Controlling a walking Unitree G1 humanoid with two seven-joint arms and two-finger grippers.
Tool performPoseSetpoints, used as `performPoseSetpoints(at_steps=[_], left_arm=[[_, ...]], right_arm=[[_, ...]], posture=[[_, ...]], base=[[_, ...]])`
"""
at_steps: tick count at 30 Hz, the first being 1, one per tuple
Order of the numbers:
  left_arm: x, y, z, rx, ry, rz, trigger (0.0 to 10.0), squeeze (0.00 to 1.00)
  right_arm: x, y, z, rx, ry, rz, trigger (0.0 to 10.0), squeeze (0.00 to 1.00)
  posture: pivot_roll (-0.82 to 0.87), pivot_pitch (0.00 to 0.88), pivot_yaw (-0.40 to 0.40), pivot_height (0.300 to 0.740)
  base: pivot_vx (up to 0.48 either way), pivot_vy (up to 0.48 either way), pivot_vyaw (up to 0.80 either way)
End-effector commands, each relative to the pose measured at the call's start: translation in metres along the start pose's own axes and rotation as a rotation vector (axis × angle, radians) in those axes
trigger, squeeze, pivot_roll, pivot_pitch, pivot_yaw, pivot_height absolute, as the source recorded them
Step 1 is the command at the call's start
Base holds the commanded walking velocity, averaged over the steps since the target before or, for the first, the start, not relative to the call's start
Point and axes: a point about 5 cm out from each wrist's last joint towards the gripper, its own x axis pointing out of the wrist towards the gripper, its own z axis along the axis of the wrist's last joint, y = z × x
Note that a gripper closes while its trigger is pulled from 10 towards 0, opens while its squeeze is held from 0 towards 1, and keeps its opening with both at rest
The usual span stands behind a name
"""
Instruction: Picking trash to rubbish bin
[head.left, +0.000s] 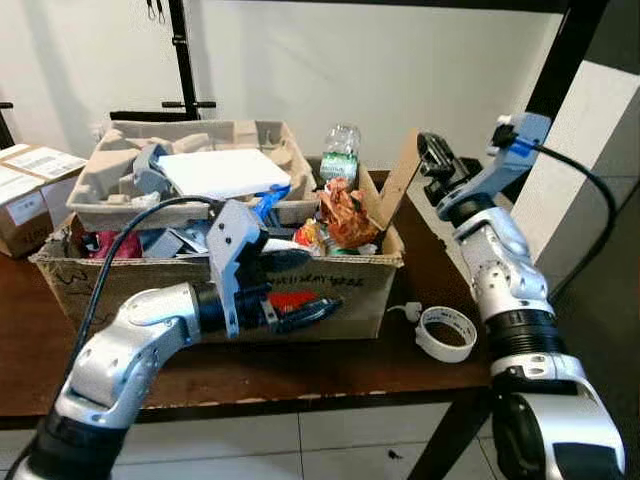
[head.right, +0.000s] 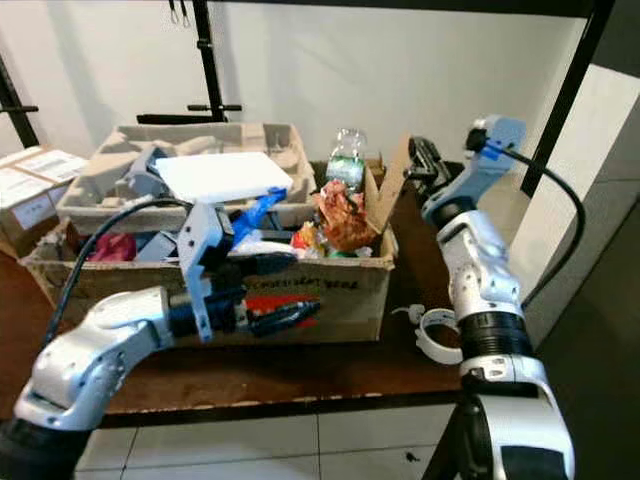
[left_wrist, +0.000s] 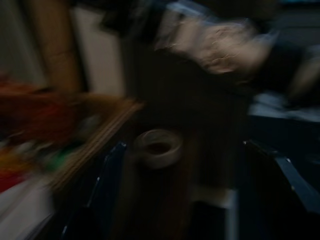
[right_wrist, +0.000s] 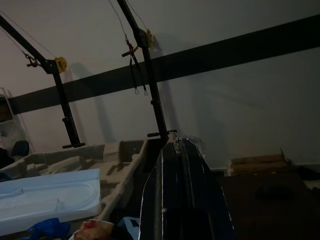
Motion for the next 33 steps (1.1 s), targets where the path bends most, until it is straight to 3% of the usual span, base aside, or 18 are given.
performPoseSetpoints(at_steps=[1,4,5,6,7,9,10,12,13,15,16,18,23,31,33], left_arm=[[0.000,-0.008,0.012,-0.032,-0.061,-0.055,10.0,0.00],[0.003,-0.007,0.035,-0.088,-0.228,-0.063,10.0,0.00],[0.003,-0.007,0.035,-0.088,-0.228,-0.063,10.0,0.00],[0.001,-0.001,0.047,-0.093,-0.315,-0.029,10.0,0.00],[0.001,-0.001,0.047,-0.093,-0.315,-0.029,10.0,0.00],[-0.002,0.009,0.059,-0.076,-0.392,0.051,10.0,0.00],[-0.004,0.020,0.064,-0.055,-0.404,0.144,10.0,0.00],[-0.008,0.036,0.066,0.010,-0.334,0.284,10.0,0.00],[-0.008,0.036,0.066,0.010,-0.334,0.284,10.0,0.00],[-0.008,0.045,0.051,0.091,-0.109,0.364,10.0,0.00],[-0.008,0.045,0.051,0.091,-0.109,0.364,10.0,0.00],[-0.008,0.046,0.038,0.106,-0.011,0.365,10.0,0.00],[-0.005,0.041,0.026,0.031,0.032,0.357,10.0,0.00],[-0.003,0.044,0.025,0.033,0.046,0.381,10.0,0.00],[-0.004,0.045,0.027,0.036,0.033,0.385,10.0,0.00]], right_arm=[[0.002,0.003,-0.001,-0.003,-0.002,0.012,10.0,0.00],[0.004,0.003,-0.003,0.005,-0.004,0.016,10.0,0.00],[0.004,0.003,-0.003,0.005,-0.004,0.016,10.0,0.00],[0.004,0.004,-0.004,0.011,-0.005,0.018,10.0,0.00],[0.004,0.004,-0.004,0.011,-0.005,0.018,10.0,0.00],[0.005,0.004,-0.004,0.023,-0.007,0.022,10.0,0.00],[0.005,0.006,-0.005,0.039,-0.004,0.033,10.0,0.00],[0.006,0.009,-0.008,0.073,0.018,0.070,10.0,0.00],[0.006,0.009,-0.008,0.073,0.018,0.070,10.0,0.00],[0.004,0.016,-0.016,0.097,0.077,0.136,10.0,0.00],[0.004,0.016,-0.016,0.097,0.077,0.136,10.0,0.00],[0.002,0.023,-0.023,0.093,0.118,0.191,10.0,0.00],[-0.005,0.039,-0.032,0.162,0.178,0.326,10.0,0.00],[-0.010,0.050,-0.029,0.255,0.220,0.457,10.0,0.00],[-0.015,0.059,-0.026,0.293,0.239,0.550,10.0,0.00]], posture=[[-0.08,0.136,-0.011,0.740],[-0.08,0.139,-0.011,0.740],[-0.08,0.139,-0.011,0.740],[-0.08,0.140,-0.010,0.740],[-0.08,0.140,-0.010,0.740],[-0.08,0.140,-0.010,0.740],[-0.08,0.142,-0.009,0.740],[-0.08,0.141,-0.010,0.740],[-0.08,0.141,-0.010,0.740],[-0.08,0.142,-0.009,0.740],[-0.08,0.142,-0.009,0.740],[-0.08,0.143,-0.009,0.740],[-0.08,0.143,-0.008,0.740],[-0.08,0.145,-0.010,0.740],[-0.08,0.146,-0.012,0.740]], base=[[0.000,0.000,0.00],[0.000,0.000,0.00],[0.000,0.000,0.00],[0.000,0.000,0.00],[0.000,0.000,0.00],[0.000,0.000,0.00],[0.000,0.000,0.00],[0.000,0.000,0.00],[0.000,0.000,0.00],[0.000,0.000,0.00],[0.000,0.000,0.00],[0.000,0.000,0.00],[0.000,0.000,0.00],[0.000,0.000,0.00],[0.000,0.000,0.00]])
